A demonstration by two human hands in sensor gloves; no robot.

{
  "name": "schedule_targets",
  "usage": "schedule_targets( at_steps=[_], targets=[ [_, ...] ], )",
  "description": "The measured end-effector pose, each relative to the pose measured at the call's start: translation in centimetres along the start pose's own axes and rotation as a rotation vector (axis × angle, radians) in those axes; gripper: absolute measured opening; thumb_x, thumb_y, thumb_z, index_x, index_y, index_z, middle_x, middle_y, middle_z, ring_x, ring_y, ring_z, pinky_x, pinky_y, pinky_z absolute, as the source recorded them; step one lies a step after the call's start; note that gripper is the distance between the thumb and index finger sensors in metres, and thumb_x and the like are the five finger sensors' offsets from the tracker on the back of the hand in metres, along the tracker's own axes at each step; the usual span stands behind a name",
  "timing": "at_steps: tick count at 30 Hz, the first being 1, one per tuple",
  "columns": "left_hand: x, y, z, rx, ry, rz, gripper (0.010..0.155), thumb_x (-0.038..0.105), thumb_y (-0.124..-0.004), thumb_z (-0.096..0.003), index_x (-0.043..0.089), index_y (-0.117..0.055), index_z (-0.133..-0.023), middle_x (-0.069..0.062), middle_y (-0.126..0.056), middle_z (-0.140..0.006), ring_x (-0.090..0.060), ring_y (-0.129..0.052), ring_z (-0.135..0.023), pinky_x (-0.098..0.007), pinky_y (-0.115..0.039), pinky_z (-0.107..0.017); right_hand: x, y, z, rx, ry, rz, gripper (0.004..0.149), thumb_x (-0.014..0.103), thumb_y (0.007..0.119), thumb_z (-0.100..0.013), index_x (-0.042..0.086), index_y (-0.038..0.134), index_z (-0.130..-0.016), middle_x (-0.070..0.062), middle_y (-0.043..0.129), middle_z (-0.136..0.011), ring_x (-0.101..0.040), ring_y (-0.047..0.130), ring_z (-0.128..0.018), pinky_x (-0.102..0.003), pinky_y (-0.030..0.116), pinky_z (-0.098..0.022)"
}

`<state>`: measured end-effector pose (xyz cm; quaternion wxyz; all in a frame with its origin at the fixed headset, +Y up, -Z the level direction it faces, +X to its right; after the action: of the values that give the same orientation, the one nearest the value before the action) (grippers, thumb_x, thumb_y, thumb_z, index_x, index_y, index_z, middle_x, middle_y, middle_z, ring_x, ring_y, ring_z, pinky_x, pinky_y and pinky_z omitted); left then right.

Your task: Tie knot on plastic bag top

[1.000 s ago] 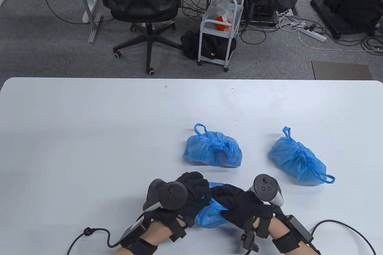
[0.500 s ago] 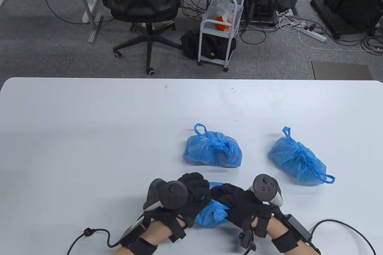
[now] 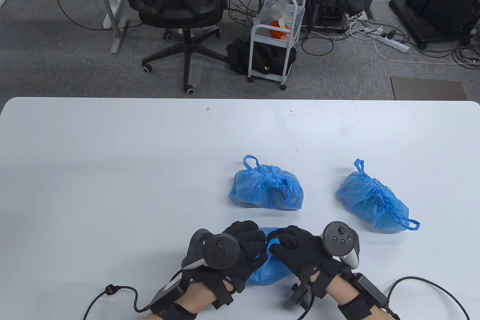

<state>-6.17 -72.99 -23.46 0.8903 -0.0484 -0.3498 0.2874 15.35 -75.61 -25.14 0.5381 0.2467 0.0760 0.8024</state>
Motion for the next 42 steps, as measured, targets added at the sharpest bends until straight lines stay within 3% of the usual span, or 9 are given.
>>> schedule_targets(
  at_steps=[8,11,18,21,26,31,35,39,42],
  targets=[
    [-0.3,0.1,-0.1,-0.005,0.020,0.008,0.041,0.054,-0.068,-0.0444,0.030,-0.077,-0.076,0.001,-0.082,-0.089,-0.033,-0.072,-0.094,-0.056,-0.056,-0.069,0.8,-0.5,0.2,-0.055,-0.085,0.033,0.038,0.038,0.086,-0.043,0.023,0.087,-0.078,-0.017,0.078,-0.089,-0.050,0.078,-0.075,-0.070,0.041,-0.062],
    [-1.5,0.6,-0.1,0.000,0.062,0.041,0.040,0.053,-0.069,-0.0440,0.030,-0.078,-0.076,0.001,-0.082,-0.090,-0.033,-0.071,-0.095,-0.056,-0.055,-0.070,1.4,-0.9,0.1,-0.044,-0.266,-0.079,0.036,0.038,0.086,-0.043,0.029,0.087,-0.078,-0.015,0.066,-0.098,-0.048,0.072,-0.079,-0.070,0.036,-0.063],
    [-6.3,3.7,1.0,0.049,0.325,0.038,0.039,0.051,-0.072,-0.0429,0.027,-0.081,-0.071,0.001,-0.080,-0.092,-0.034,-0.065,-0.099,-0.058,-0.051,-0.071,0.6,-1.6,-0.1,0.036,-0.176,-0.125,0.037,0.039,0.073,-0.046,0.014,0.088,-0.068,-0.017,0.064,-0.097,-0.053,0.057,-0.087,-0.071,0.026,-0.064],
    [-9.0,4.9,2.2,-0.047,0.555,-0.143,0.039,0.053,-0.073,-0.0407,0.029,-0.085,-0.069,0.002,-0.080,-0.094,-0.034,-0.061,-0.103,-0.058,-0.049,-0.073,0.5,-2.7,-0.1,0.068,-0.106,-0.021,0.037,0.037,0.076,-0.046,0.007,0.094,-0.059,-0.021,0.073,-0.089,-0.057,0.058,-0.085,-0.072,0.022,-0.064],
    [-10.9,4.7,2.7,-0.129,0.683,-0.179,0.039,0.054,-0.075,-0.0385,0.030,-0.089,-0.065,0.002,-0.083,-0.093,-0.034,-0.062,-0.103,-0.058,-0.049,-0.073,-0.1,-3.0,-0.2,0.108,-0.004,0.024,0.036,0.034,0.082,-0.044,0.002,0.098,-0.050,-0.026,0.080,-0.079,-0.061,0.061,-0.079,-0.073,0.019,-0.064],
    [-10.4,4.7,2.7,-0.099,0.653,-0.194,0.039,0.053,-0.073,-0.0398,0.029,-0.087,-0.068,0.002,-0.082,-0.093,-0.033,-0.061,-0.103,-0.058,-0.049,-0.073,-0.6,-3.1,0.0,0.055,0.022,0.016,0.037,0.036,0.082,-0.044,0.004,0.098,-0.051,-0.026,0.081,-0.079,-0.060,0.065,-0.078,-0.073,0.024,-0.064],
    [-9.5,6.1,3.1,0.005,0.586,-0.092,0.065,0.070,-0.063,-0.0378,0.031,-0.067,-0.089,-0.001,-0.069,-0.103,-0.034,-0.053,-0.106,-0.058,-0.044,-0.075,0.2,-2.7,-0.1,0.097,-0.087,-0.006,0.046,0.038,0.082,-0.044,0.006,0.091,-0.075,-0.026,0.075,-0.086,-0.058,0.063,-0.079,-0.073,0.025,-0.064],
    [-6.5,7.9,3.1,0.171,0.366,-0.047,0.070,0.074,-0.059,-0.0378,0.035,-0.054,-0.095,0.000,-0.061,-0.107,-0.034,-0.048,-0.108,-0.059,-0.040,-0.076,3.8,-1.4,0.4,0.102,-0.266,0.189,0.054,0.041,0.082,-0.043,0.009,0.083,-0.086,-0.025,0.071,-0.091,-0.058,0.060,-0.083,-0.073,0.026,-0.064],
    [-4.9,7.1,2.5,0.164,0.278,-0.076,0.067,0.070,-0.060,-0.0388,0.035,-0.053,-0.095,0.001,-0.059,-0.107,-0.032,-0.046,-0.110,-0.060,-0.038,-0.076,6.7,-1.5,1.0,0.050,-0.370,0.379,0.055,0.041,0.083,-0.043,0.012,0.081,-0.089,-0.025,0.064,-0.099,-0.058,0.053,-0.089,-0.073,0.022,-0.065]
  ],
)
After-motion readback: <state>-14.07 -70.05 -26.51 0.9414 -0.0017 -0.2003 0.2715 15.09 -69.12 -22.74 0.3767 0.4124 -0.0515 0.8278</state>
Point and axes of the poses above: the tracker on the back of each hand, its own x axis roughly to the thumb side, its own z axis roughly from the fingertips to the wrist, y = z × x, the point moved 1 cm from there along -z, roughly from the wrist to the fingertips
